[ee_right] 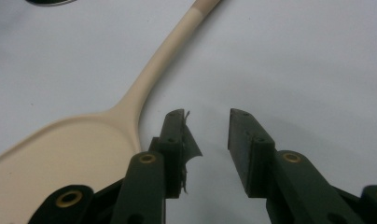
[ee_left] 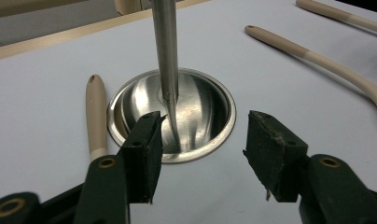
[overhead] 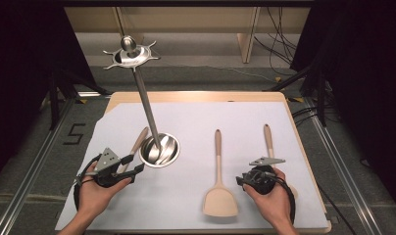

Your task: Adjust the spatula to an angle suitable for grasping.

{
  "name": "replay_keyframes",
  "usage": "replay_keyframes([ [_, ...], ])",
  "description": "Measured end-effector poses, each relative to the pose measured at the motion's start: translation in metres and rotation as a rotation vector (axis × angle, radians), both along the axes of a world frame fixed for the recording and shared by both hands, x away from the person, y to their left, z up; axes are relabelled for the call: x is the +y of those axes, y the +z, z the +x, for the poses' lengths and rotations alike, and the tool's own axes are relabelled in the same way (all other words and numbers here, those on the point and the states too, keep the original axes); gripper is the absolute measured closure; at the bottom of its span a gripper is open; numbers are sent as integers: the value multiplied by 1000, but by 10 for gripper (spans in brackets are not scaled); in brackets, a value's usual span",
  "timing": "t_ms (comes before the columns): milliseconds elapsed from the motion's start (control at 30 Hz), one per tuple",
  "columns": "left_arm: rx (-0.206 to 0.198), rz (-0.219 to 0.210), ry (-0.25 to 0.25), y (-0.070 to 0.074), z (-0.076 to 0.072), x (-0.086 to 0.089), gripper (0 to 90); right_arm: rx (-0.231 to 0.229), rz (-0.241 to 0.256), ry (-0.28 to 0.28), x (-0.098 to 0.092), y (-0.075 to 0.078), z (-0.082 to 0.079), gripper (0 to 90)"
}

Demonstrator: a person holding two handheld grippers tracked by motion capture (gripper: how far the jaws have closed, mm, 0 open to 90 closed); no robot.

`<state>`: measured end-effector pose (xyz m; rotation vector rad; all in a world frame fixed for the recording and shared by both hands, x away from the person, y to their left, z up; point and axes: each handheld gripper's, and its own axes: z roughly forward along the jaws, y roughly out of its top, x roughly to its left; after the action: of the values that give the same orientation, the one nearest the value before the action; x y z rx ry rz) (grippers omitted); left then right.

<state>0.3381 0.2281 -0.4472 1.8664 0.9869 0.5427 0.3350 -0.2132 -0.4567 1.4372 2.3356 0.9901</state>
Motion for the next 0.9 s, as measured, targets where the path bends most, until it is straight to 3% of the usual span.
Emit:
replay_keyframes([
  [33,-2,-2,-12,0,1,0,439,33,25,-38,2,0,-2,677],
  [67,-1,-3,-6,0,1,-2,432,84,18,-47,1,3,-3,680],
  [100,0,-7,-12,0,2,-2,426,58,11,-12,-2,1,-1,684],
  [200,3,-1,-12,0,0,-4,423,100,30,-24,-2,3,0,716],
  [233,2,-4,-20,-1,0,-5,423,128,31,-53,0,5,-1,728],
  [400,13,-11,-13,-2,-2,-3,427,98,49,-24,8,10,9,810],
  [433,18,-17,-16,-2,-2,-2,428,113,45,-26,11,13,9,828],
  [567,26,-33,-19,-2,-3,-4,434,130,65,29,42,18,11,900],
  [733,19,-27,-13,-2,-4,-3,432,203,-1,140,77,15,17,900],
  [767,4,-17,-18,-1,-4,-2,431,231,-8,128,82,14,18,900],
  [900,6,-14,-17,-1,-5,-2,430,260,-68,139,96,8,25,900],
])
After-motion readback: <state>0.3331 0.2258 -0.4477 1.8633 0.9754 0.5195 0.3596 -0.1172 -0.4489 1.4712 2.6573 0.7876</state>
